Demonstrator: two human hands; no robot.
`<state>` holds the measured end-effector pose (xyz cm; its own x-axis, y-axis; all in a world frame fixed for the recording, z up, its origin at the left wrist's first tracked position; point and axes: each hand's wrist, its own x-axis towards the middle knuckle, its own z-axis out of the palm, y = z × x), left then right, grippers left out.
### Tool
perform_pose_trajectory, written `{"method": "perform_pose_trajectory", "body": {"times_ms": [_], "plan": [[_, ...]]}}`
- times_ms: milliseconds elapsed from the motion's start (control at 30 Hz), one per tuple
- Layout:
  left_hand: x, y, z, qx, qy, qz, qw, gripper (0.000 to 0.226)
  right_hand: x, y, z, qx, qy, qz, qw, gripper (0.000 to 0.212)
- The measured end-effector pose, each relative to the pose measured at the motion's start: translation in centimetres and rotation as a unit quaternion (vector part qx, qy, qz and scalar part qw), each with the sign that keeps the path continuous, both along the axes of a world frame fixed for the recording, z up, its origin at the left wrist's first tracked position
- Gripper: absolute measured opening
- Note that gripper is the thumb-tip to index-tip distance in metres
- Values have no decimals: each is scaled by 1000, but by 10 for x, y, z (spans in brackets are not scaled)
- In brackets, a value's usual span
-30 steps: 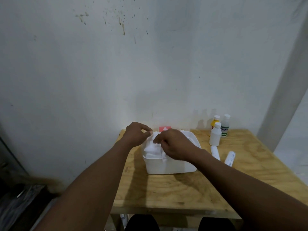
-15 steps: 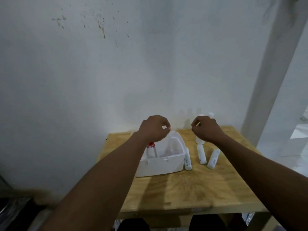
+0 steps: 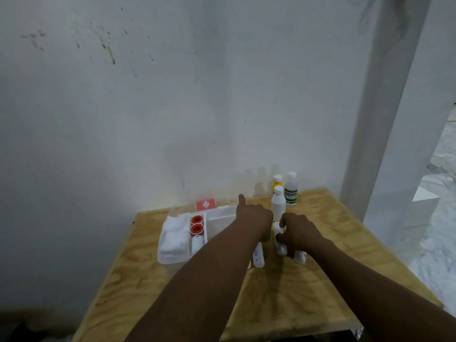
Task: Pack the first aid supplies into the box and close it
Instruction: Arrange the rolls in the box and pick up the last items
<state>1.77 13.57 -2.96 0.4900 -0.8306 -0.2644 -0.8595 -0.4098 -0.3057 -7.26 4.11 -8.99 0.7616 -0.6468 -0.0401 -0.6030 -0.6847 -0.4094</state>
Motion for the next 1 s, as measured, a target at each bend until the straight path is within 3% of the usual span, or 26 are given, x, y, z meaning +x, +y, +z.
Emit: {"method": "perform_pose_trajectory", "body": {"times_ms": [167,467,667,900,1000], "plan": [[-5,-10,-15,42,-10,9,999,46,-4,-7,0,17,0,0,1000,45],[-9,-13,-11,-11,23,23,999,49,-7,-15,3,76,-50,-21,996,56],[3,-8,6,-141,90,35,985,51,-12,-17,26,141,-130,-53,980,37],[36,17,47,-340,194,67,918,61,-15,-9,69,275,-247,-73,926,38],[52,46,69,-395,214,73,890,52,-11,5,88,340,-292,-59,892,25]]}}
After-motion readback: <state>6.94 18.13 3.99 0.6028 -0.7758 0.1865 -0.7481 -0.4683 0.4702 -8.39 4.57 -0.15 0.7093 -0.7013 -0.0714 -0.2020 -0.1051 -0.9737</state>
